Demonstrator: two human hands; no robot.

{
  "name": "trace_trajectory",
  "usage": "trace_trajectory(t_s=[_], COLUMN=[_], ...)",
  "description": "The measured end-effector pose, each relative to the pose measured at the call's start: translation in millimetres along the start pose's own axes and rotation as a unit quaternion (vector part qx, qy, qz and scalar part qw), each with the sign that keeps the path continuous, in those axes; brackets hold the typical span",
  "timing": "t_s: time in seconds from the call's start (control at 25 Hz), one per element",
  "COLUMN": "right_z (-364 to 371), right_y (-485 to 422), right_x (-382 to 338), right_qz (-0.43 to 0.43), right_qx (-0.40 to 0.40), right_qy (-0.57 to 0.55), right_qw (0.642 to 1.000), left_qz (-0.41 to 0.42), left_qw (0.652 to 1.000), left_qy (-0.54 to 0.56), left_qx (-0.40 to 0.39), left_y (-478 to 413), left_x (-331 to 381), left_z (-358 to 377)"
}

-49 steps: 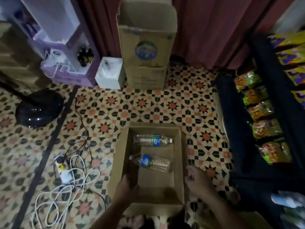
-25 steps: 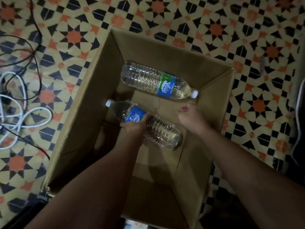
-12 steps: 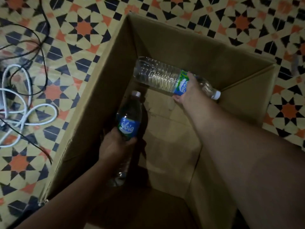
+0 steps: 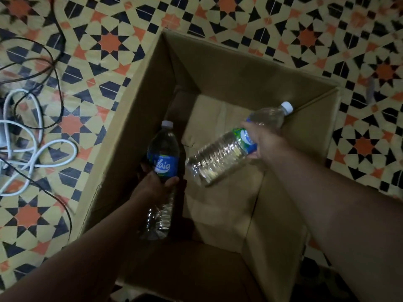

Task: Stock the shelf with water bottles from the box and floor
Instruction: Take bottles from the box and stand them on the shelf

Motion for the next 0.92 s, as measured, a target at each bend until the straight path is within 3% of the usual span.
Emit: trace_trajectory(t_s=[0.08,0.16,0.24,0.48,0.76,0.92], right_z=[-5.7,-6.6,3.6,17.9,24.9,9.8], right_y=[2.8,27.2,49.5,79.1,81.9,84.3], right_x=[13.0,23.5,46.4,120.7,152.0,151.1], right_qz=[-0.045,-0.123,-0.201,-0.25,-0.16,-0.16], right_qx=[0.045,0.068,0.081,0.186,0.209,0.191], right_qy=[0.131,0.27,0.332,0.275,0.183,0.121], right_qw=[0.989,0.953,0.918,0.909,0.947,0.961], left_qz=[-0.014,-0.018,-0.021,-0.038,-0.115,-0.141], left_qw=[1.0,1.0,1.0,0.998,0.981,0.972], left_qy=[-0.003,-0.006,0.009,0.041,0.021,0.114], left_qx=[-0.005,-0.004,-0.005,0.034,0.155,0.148], left_y=[-0.5,-2.1,0.6,19.5,29.0,31.9], left_x=[-0.6,0.6,4.1,5.3,6.9,4.5], left_z=[-0.1,0.1,-1.3,3.4,15.4,21.4])
Point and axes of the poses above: each hand's wrist, its own y-axis away from the middle knuckle, its own z-axis out of the palm, x = y × z, the point moved 6 cm from there along -y, towards the middle knuckle, and after that the axes turned 10 degrees about x, right-handed, at the moved point
